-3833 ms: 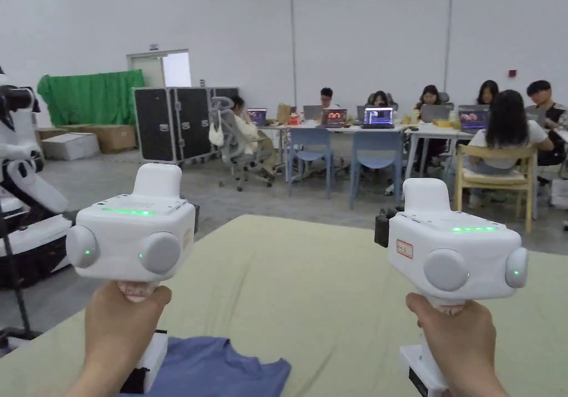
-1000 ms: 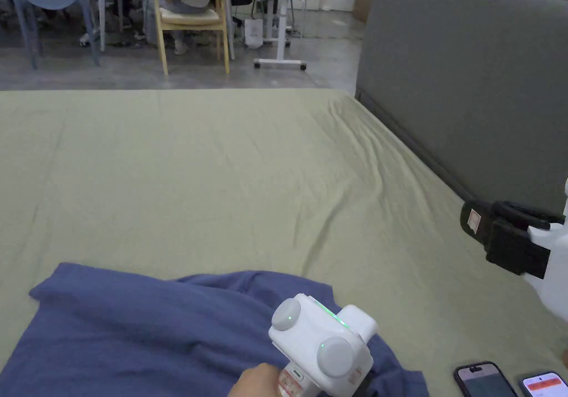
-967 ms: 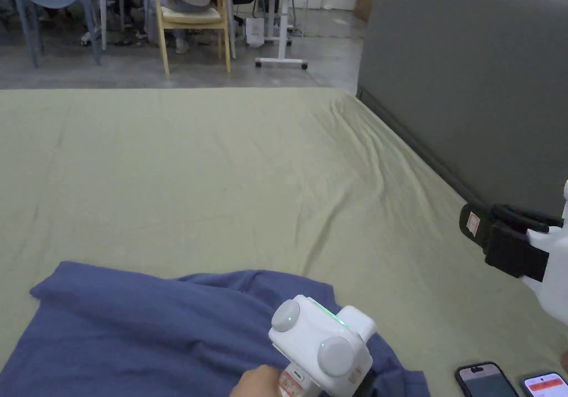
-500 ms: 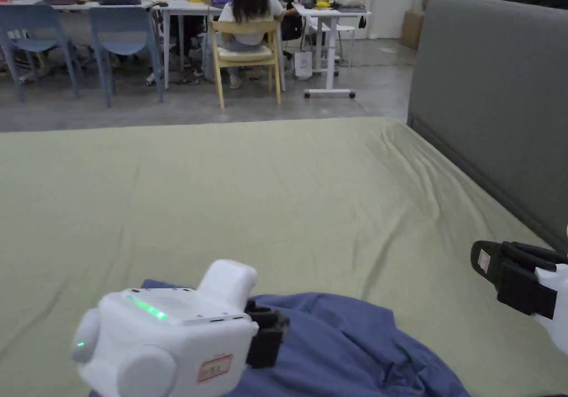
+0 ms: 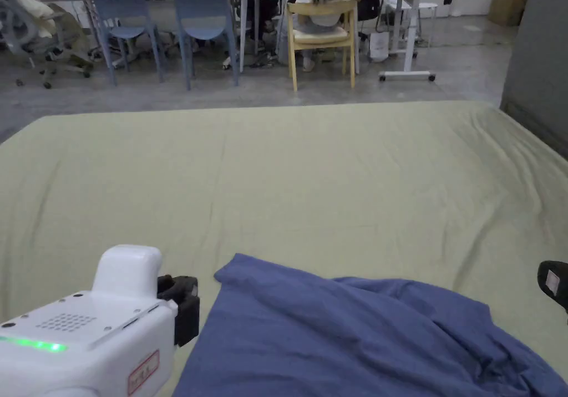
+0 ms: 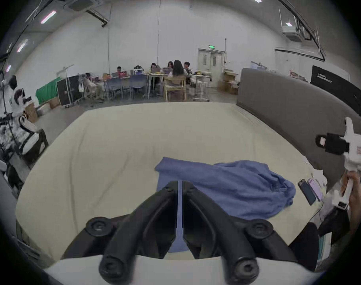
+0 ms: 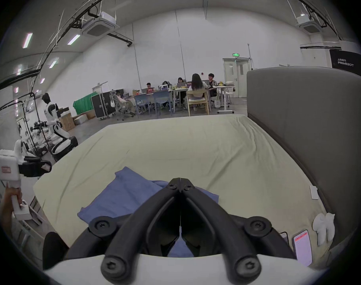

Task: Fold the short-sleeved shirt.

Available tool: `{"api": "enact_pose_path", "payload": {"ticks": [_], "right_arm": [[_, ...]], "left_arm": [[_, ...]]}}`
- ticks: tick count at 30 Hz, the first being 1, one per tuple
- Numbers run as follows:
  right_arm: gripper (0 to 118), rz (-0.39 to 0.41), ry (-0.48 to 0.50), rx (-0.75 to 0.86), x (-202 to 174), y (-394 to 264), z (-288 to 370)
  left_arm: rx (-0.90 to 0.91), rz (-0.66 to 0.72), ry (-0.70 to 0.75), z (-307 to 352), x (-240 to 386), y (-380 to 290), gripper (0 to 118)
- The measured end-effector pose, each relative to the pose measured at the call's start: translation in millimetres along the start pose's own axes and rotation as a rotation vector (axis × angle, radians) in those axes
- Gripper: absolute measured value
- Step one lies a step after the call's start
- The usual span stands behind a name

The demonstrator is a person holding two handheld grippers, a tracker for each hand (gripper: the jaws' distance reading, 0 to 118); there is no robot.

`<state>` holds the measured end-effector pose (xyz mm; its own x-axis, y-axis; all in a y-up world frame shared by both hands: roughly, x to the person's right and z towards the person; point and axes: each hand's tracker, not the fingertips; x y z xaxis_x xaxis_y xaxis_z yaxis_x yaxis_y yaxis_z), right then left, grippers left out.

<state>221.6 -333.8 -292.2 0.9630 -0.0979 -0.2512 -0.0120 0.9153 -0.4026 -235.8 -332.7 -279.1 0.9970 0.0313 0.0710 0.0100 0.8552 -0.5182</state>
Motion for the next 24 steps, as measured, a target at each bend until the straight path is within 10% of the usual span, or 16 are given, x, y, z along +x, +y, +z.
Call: {"api": "enact_pose_path", "payload": {"ticks": [1, 2, 4, 13, 18, 19, 21, 24], "right_arm": [[3, 0.003, -0.002, -0.007, 0.4, -0.1, -1.8], [3, 0.004, -0.004, -0.016, 1.4, -0.8, -5.6], [3, 0.004, -0.005, -0.035, 3.6, -2.9, -14.9], [3, 0.052, -0.052, -0.193, 20.3, -30.6, -71.7], [3, 0.045, -0.069, -0.265, 28.9, -52.2, -102.4], [3, 0.035, -0.067, -0.275, 30.4, -56.1, -107.5], [3, 0.015, -0.063, -0.291, 33.2, -64.8, -117.4], [3, -0.006, -0.056, -0.317, 32.2, -71.2, -128.0]], "left_arm": [[-0.011, 0.012, -0.009, -18.3, -1.6, 5.9, 53], [-0.050, 0.027, -0.043, -44.7, -5.1, 14.3, 53], [-0.199, 0.050, -0.079, -108.8, -13.4, 27.4, 90], [-0.520, 0.037, 0.130, -362.3, -29.9, 29.8, 94], [-0.604, 0.040, 0.104, -398.8, -23.5, -3.1, 89], [-0.524, 0.006, 0.101, -387.5, -22.0, -1.0, 76], [-0.507, -0.018, 0.045, -379.0, -13.0, 1.3, 2], [-0.508, -0.057, -0.011, -364.9, -1.5, 6.6, 2]]}}
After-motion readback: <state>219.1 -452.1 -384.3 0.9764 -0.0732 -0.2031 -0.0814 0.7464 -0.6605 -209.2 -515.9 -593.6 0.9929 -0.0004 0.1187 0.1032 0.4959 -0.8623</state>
